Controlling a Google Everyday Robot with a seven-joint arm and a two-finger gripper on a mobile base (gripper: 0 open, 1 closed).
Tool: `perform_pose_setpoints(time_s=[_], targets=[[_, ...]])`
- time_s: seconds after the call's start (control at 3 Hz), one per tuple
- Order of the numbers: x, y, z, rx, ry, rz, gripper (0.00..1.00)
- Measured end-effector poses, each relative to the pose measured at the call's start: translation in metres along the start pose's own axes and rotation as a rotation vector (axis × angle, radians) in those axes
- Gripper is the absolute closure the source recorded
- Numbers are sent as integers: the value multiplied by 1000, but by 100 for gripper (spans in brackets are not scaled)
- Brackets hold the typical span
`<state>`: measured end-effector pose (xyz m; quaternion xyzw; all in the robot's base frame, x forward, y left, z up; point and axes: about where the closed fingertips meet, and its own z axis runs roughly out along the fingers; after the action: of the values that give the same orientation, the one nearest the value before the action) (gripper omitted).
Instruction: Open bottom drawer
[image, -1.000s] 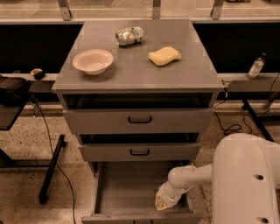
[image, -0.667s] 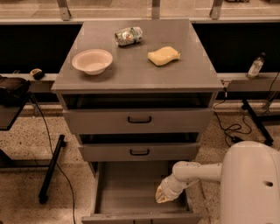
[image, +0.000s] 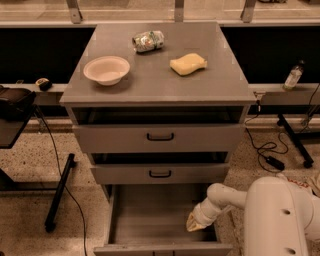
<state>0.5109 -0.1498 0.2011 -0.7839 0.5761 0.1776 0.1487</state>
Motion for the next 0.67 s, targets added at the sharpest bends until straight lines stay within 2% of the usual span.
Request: perform_pose_setpoints(time_s=[0.33, 0.67], targets=[[32, 13, 21, -42, -15, 60, 100], [44, 25, 49, -95, -54, 93, 100]])
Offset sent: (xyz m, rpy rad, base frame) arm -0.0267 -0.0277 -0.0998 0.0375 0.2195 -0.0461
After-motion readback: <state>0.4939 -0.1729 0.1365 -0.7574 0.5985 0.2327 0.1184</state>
